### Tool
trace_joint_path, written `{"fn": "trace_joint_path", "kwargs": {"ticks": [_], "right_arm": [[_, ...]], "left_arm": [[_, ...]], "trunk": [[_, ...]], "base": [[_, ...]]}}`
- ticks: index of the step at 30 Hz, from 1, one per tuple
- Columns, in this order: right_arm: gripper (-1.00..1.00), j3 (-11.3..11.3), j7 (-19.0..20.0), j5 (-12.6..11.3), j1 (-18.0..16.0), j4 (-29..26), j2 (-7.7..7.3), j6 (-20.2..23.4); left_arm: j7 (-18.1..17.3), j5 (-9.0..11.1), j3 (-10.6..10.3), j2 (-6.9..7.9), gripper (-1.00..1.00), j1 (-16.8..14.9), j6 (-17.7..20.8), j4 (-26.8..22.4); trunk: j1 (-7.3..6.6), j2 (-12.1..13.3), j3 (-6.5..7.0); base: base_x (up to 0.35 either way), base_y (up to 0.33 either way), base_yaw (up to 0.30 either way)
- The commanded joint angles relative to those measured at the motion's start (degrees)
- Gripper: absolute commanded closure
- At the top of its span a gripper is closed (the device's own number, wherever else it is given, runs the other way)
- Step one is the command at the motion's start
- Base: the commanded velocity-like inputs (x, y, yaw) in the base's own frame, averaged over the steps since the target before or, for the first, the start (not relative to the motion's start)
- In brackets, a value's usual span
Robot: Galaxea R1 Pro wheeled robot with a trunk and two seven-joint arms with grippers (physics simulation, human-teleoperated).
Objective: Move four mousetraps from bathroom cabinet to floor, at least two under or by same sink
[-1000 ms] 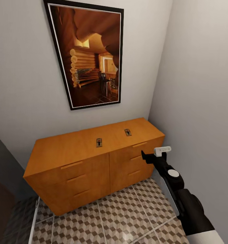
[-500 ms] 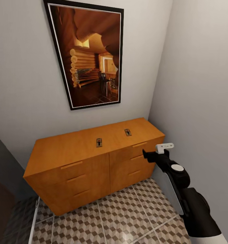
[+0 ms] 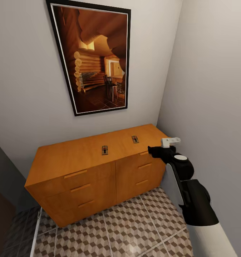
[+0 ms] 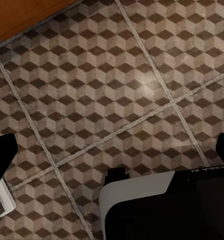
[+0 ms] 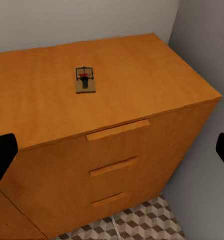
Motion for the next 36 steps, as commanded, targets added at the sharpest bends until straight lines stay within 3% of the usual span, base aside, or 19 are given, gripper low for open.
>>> {"fn": "trace_joint_path", "kwargs": {"ticks": [1, 7, 8, 11, 17, 18, 22, 26, 31, 36], "right_arm": [[-1.0, 0.09, -1.6, -0.13, -2.24, 0.07, 0.98, 1.38], [-1.0, 0.2, -3.76, -0.03, -9.47, 2.26, 4.13, 4.76], [-1.0, 0.22, -4.07, -0.01, -11.99, 3.94, 5.13, 5.31], [-1.0, 0.23, -4.31, 0.0, -15.81, 7.48, 6.31, 5.78], [-1.0, 0.23, -4.34, -0.02, -23.7, 17.5, 7.52, 6.08], [-1.0, 0.23, -4.28, -0.09, -26.24, 21.63, 7.53, 5.99], [-1.0, 0.23, -4.17, -0.25, -30.57, 30.11, 7.53, 5.09], [-1.0, 0.23, -4.13, -0.32, -33.23, 37.58, 7.53, 2.3], [-1.0, 0.25, -4.1, -0.31, -34.75, 46.81, 7.53, -5.04], [-1.0, 0.37, -4.02, -0.38, -34.98, 49.93, 7.53, -7.88]], "left_arm": [[-0.03, 0.5, -0.49, -0.03, -1.0, -0.1, -0.36, 0.23], [-0.03, 0.5, -0.49, -0.03, -1.0, -0.1, -0.33, 0.23], [-0.03, 0.5, -0.49, -0.03, -1.0, -0.1, -0.32, 0.23], [-0.03, 0.5, -0.49, -0.03, -1.0, -0.1, -0.32, 0.23], [-0.03, 0.5, -0.49, -0.03, -1.0, -0.1, -0.32, 0.23], [-0.03, 0.5, -0.49, -0.03, -1.0, -0.1, -0.32, 0.23], [-0.03, 0.5, -0.49, -0.03, -1.0, -0.1, -0.32, 0.23], [-0.03, 0.5, -0.49, -0.03, -1.0, -0.1, -0.32, 0.23], [-0.03, 0.5, -0.49, -0.03, -1.0, -0.1, -0.32, 0.23], [-0.03, 0.5, -0.5, -0.08, -1.0, -0.1, -0.32, 0.23]], "trunk": [[0.03, -0.12, -0.12], [0.03, -0.12, -0.12], [0.03, -0.12, -0.12], [0.03, -0.12, -0.12], [0.03, -0.12, -0.12], [0.03, -0.12, -0.12], [0.03, -0.12, -0.12], [0.03, -0.12, -0.12], [0.03, -0.12, -0.12], [0.03, -0.12, -0.12]], "base": [[0.0, 0.0, 0.0], [0.0, 0.0, 0.0], [0.0, 0.0, 0.0], [0.0, 0.0, 0.0], [0.0, 0.0, 0.0], [0.0, 0.0, 0.0], [0.0, 0.0, 0.0], [0.0, 0.0, 0.0], [0.0, 0.0, 0.0], [0.0, 0.0, 0.0]]}}
